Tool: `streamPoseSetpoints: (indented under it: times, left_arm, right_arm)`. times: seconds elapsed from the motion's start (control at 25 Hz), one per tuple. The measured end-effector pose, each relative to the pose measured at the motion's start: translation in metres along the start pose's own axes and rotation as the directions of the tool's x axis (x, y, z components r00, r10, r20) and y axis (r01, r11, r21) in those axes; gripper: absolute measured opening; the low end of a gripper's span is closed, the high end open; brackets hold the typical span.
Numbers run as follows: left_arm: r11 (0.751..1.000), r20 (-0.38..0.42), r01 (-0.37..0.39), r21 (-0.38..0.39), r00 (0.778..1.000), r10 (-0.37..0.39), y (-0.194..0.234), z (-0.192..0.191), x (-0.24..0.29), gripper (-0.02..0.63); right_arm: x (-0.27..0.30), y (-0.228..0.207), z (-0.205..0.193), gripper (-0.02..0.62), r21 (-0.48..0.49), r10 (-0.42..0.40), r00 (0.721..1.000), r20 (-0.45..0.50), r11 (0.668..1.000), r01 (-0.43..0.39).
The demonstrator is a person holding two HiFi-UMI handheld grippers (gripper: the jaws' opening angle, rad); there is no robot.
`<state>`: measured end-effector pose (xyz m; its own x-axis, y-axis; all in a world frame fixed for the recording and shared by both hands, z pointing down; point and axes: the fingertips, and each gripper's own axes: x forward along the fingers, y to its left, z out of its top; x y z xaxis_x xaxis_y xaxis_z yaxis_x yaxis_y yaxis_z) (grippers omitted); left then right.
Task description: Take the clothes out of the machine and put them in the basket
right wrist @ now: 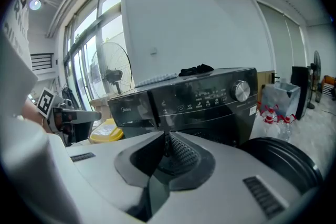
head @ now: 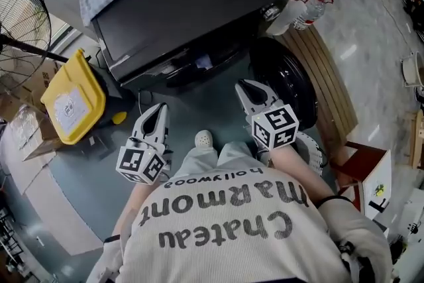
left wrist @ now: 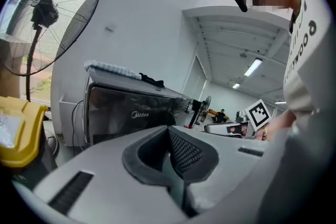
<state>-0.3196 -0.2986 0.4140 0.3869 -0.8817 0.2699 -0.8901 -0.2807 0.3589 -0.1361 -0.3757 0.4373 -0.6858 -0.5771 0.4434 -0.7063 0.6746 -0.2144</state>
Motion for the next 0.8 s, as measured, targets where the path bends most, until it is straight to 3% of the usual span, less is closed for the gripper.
streamPoseSetpoints:
  times: [0.12,0.24,0.36,0.6,0.8]
  left_arm:
    - [0.999,-0.004,-0.053,-0.013,0.999,0.053,-0.005,-0.018,0.006,0.008]
    - [0.986,-0.031,-0.163,0.025,0.986,0.163,-0.01,-0.045,0.013,0.008]
    - [0.974,-0.034,-0.225,0.031,0.974,0.226,-0.013,-0.075,0.027,0.008]
    - [0.961,0.007,-0.276,-0.024,0.961,0.276,-0.013,-0.14,0.065,0.008]
    - [0.968,0.031,-0.247,-0.049,0.968,0.248,0.008,-0.186,0.108,0.009]
  right_arm:
    - [0.013,-0.007,-0.013,0.048,-0.015,0.049,0.998,-0.032,0.999,-0.049]
    - [0.023,-0.008,-0.034,0.048,-0.08,0.122,0.99,-0.075,0.989,-0.128]
    - [0.038,-0.013,-0.057,0.049,-0.155,0.177,0.978,-0.109,0.969,-0.192]
    - [0.066,-0.036,-0.114,0.051,-0.242,0.204,0.97,-0.135,0.942,-0.232]
    - [0.113,-0.05,-0.163,0.051,-0.237,0.203,0.971,-0.13,0.944,-0.229]
